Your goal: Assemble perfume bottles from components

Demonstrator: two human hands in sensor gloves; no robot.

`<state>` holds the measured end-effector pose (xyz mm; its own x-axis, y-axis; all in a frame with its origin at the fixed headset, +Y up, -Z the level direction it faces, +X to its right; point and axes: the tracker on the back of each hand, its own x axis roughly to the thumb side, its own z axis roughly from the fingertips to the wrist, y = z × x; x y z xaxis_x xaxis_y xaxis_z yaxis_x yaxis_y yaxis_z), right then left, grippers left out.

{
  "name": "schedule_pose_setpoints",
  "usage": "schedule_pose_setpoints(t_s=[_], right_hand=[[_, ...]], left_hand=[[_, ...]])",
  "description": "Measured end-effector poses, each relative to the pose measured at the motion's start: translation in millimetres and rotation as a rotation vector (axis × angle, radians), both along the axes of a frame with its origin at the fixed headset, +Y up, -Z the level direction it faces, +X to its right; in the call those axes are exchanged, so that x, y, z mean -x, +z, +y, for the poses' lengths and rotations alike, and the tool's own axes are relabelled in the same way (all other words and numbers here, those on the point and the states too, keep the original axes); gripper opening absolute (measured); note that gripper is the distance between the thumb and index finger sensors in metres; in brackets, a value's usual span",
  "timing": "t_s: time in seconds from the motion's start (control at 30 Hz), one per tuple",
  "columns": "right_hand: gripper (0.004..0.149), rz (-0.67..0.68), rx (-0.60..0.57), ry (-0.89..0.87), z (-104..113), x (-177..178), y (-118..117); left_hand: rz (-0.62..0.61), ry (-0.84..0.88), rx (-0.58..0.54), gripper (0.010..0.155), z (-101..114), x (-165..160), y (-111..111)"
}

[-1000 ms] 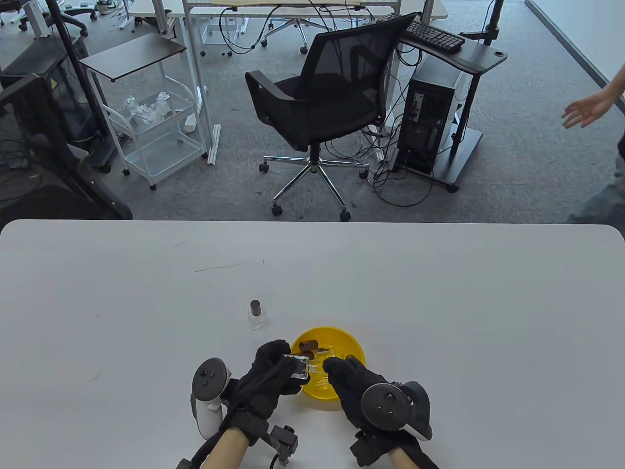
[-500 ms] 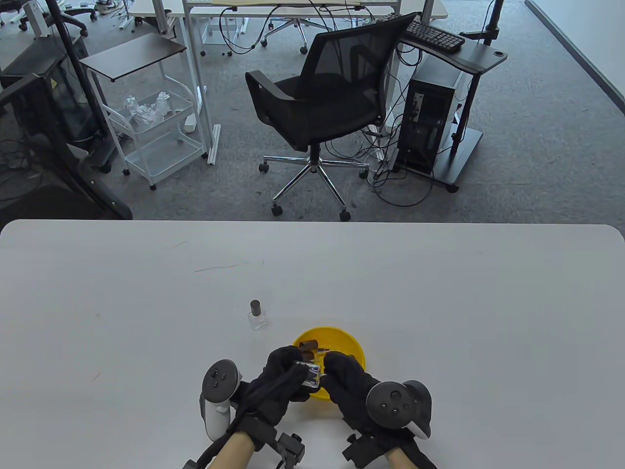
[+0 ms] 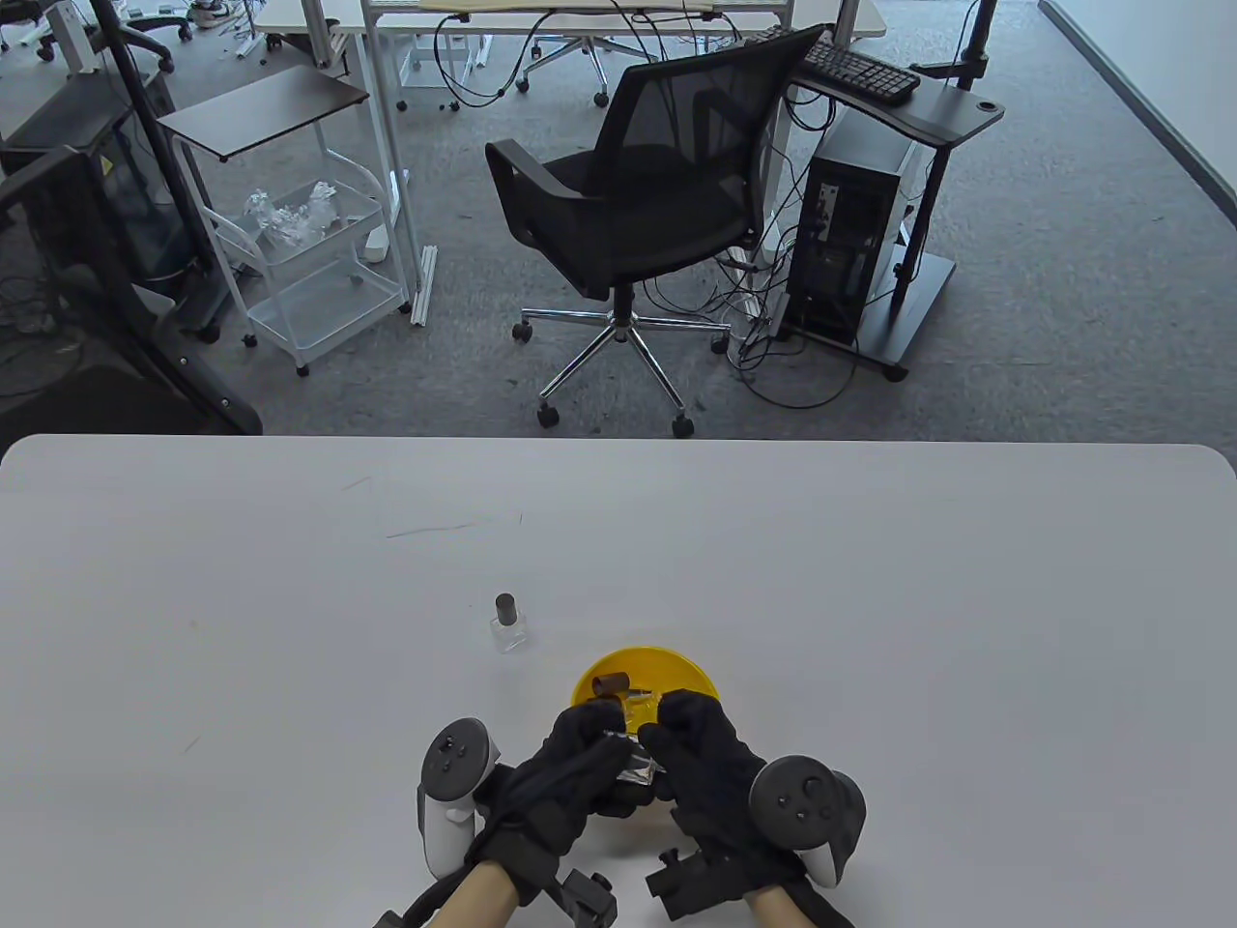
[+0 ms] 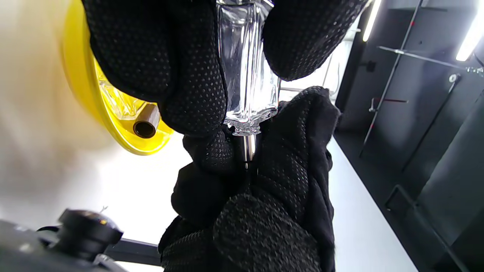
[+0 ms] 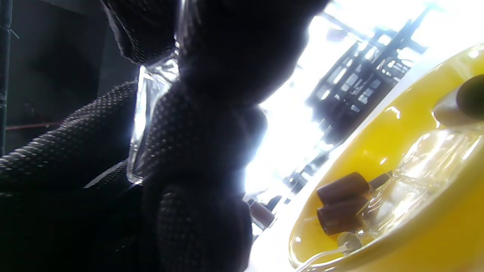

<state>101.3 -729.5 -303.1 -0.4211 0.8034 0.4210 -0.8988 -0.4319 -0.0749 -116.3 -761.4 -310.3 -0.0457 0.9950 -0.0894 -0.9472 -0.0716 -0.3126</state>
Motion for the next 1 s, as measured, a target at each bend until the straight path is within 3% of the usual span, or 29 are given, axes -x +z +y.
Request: schedule_pose_setpoints(t_s=[0.23,0.3,0.57,1.0], right_hand=[[0.054,0.26,0.112,-0.011,0.2,8.4,-4.5],[0.055,0.278,0.103,0.029,0.6,10.2,-5.0],[0.046,0.138,0.022,0.15,2.5,6.1,-2.9],[0.046,-0.028,0.131,0.023,-4.4,-5.1,-4.8]], left_hand=[[0.066,0.044,0.052,0.056,-4.4,15.8,-6.5],[0.064,0.057,0.069,0.056,-6.0,18.5,-8.2],[0.032,0.051,0.068,0.055,-4.9,15.2,-7.3],[-0.046,0.041,0.007,0.054,1.8,3.3,-2.9]])
